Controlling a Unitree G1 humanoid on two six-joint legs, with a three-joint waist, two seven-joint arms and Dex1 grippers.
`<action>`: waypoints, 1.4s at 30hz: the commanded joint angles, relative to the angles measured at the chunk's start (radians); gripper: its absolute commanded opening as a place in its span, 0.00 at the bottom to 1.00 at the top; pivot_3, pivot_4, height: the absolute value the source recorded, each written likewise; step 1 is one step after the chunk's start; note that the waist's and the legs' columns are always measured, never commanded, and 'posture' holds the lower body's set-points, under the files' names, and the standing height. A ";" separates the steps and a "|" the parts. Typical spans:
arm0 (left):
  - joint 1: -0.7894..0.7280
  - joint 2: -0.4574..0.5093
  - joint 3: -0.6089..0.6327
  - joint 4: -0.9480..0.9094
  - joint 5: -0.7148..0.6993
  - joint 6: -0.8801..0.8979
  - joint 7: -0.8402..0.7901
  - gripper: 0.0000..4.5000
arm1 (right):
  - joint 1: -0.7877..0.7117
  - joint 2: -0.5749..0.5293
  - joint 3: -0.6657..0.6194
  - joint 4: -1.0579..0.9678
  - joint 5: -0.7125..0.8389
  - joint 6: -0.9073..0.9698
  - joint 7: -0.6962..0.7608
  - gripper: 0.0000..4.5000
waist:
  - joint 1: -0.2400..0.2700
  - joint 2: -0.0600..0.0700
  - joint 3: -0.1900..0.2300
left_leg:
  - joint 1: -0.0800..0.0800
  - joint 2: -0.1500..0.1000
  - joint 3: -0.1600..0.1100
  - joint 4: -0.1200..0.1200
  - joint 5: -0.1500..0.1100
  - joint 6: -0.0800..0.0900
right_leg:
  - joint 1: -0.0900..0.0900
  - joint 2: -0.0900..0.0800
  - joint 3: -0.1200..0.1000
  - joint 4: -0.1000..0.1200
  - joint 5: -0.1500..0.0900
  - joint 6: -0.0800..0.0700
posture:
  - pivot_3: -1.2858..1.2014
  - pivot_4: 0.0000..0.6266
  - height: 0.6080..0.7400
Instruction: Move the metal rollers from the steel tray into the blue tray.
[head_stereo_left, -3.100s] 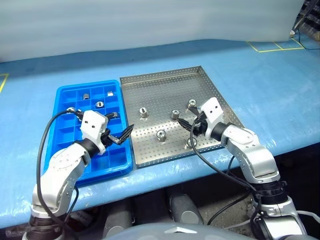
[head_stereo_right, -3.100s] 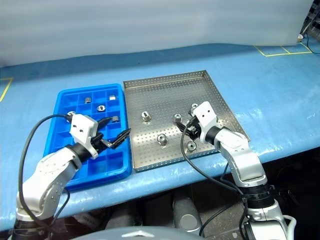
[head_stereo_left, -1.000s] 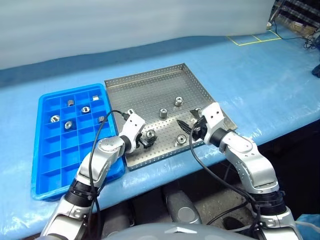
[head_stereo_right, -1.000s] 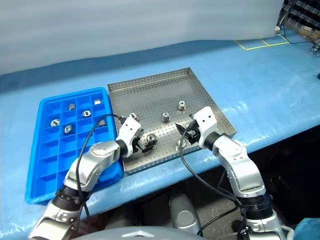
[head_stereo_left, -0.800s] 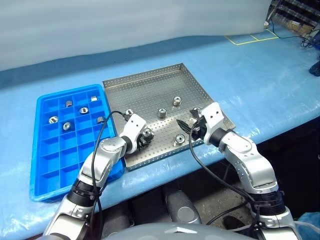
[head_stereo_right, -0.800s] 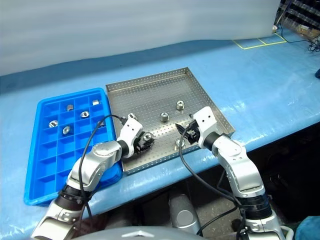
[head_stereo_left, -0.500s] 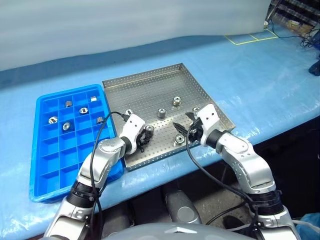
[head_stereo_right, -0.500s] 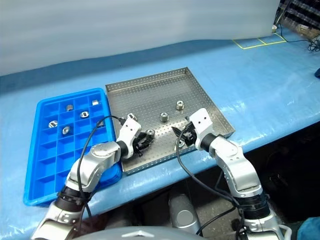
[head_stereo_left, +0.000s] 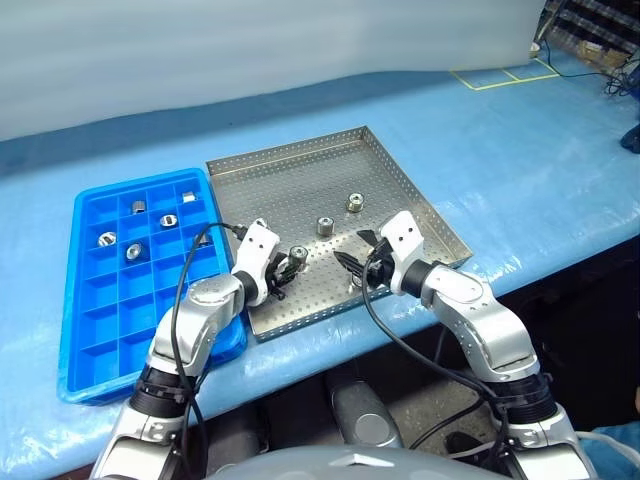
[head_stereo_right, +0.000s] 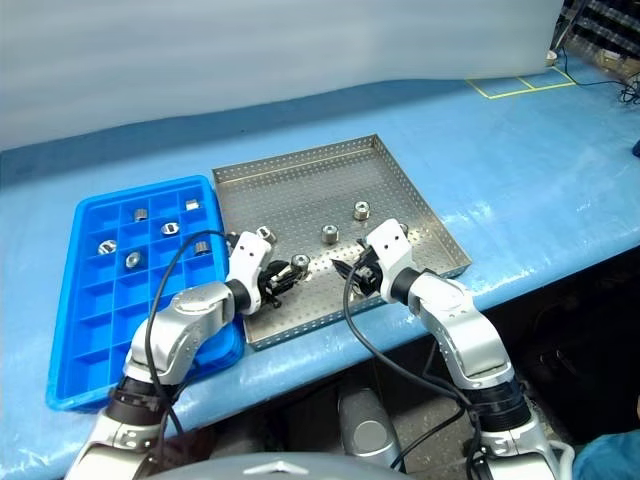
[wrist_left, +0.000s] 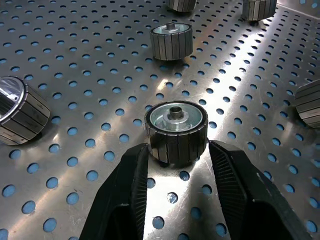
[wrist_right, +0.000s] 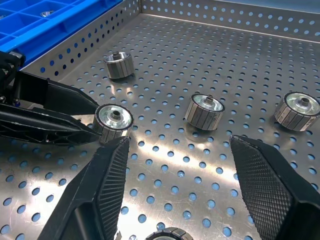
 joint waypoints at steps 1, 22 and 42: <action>0.005 -0.003 0.030 0.002 0.000 -0.001 0.017 0.46 | -0.022 0.005 0.009 -0.026 -0.007 -0.025 0.008 0.76 | 0.000 0.000 0.000 | 0.000 0.000 0.000 0.000 0.000 0.000 | 0.000 0.000 0.000 0.000 0.000 0.000 | 0.41 0.24 1.00; 0.022 0.009 0.059 -0.021 -0.085 -0.049 -0.075 0.05 | -0.020 0.018 0.020 -0.026 -0.020 -0.023 -0.003 0.76 | 0.003 0.001 0.000 | 0.000 0.000 0.000 0.000 0.000 0.000 | 0.000 0.000 0.000 0.000 0.000 0.000 | 0.41 0.24 1.00; -0.124 -0.097 0.050 0.232 -0.059 -0.035 -0.003 0.59 | -0.016 0.048 0.034 -0.010 -0.048 -0.022 -0.034 0.76 | 0.009 0.002 -0.001 | 0.001 -0.003 0.000 0.001 0.000 0.000 | 0.002 0.000 0.000 -0.001 0.000 0.001 | 0.40 0.24 1.00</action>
